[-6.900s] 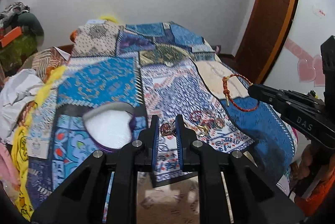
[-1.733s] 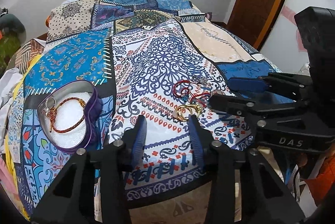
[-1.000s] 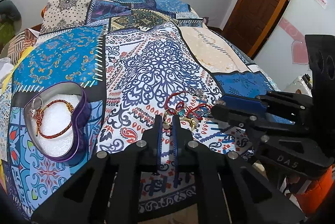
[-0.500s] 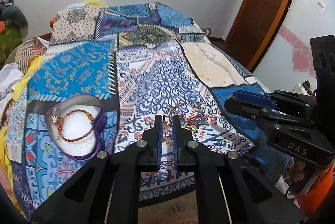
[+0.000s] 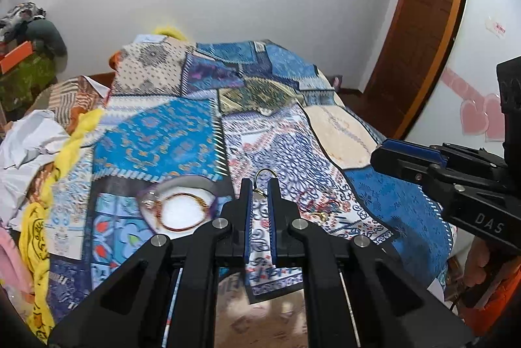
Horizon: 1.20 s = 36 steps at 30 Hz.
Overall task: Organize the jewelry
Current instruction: 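Carry the gold ring with the right gripper over the heart box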
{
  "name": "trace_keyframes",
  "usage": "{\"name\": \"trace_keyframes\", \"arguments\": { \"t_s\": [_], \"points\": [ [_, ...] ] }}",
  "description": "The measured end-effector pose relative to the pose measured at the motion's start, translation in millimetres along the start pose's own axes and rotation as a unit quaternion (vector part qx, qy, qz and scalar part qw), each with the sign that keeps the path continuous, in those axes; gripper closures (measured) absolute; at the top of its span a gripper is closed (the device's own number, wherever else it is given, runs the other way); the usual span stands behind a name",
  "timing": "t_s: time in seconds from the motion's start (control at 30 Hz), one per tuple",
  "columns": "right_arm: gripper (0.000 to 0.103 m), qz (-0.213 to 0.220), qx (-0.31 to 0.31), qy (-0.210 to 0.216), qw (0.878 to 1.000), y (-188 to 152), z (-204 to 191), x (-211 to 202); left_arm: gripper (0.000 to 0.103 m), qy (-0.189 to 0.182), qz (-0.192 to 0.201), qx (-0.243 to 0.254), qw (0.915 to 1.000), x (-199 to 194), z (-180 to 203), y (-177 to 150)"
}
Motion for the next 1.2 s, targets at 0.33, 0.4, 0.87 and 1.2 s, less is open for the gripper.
{"name": "trace_keyframes", "arguments": {
  "t_s": [0.33, 0.4, 0.87, 1.2],
  "points": [
    [0.083, 0.015, -0.018, 0.027, 0.999, 9.6, -44.8, 1.7, 0.096, 0.029, 0.026, -0.019, 0.9991, -29.5, -37.5, -3.1],
    [0.083, 0.015, -0.022, 0.031, 0.999, 9.9, -53.2, 5.1, 0.096, 0.033, 0.027, -0.021, 0.9989, -32.3, -43.5, -4.1],
    [0.083, -0.019, -0.029, 0.043, 0.998, 10.6, -76.8, 56.0, 0.096, 0.047, 0.014, -0.051, 0.9975, -19.5, -86.8, -21.9],
    [0.083, -0.077, -0.030, 0.045, 0.996, 2.3, -77.4, 105.0, 0.096, 0.024, -0.026, -0.058, 0.9977, 22.8, -95.2, -40.2]
  ]
}}
Point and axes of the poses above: each gripper's, at about its wrist camera, not at the fingertips, and x roughly the way its jaws point, z to its right, y to its top, the point moved 4 cm from there along x, roughly the way its jaws point, and after that the axes turned 11 degrees about x, right-handed, at the moved point
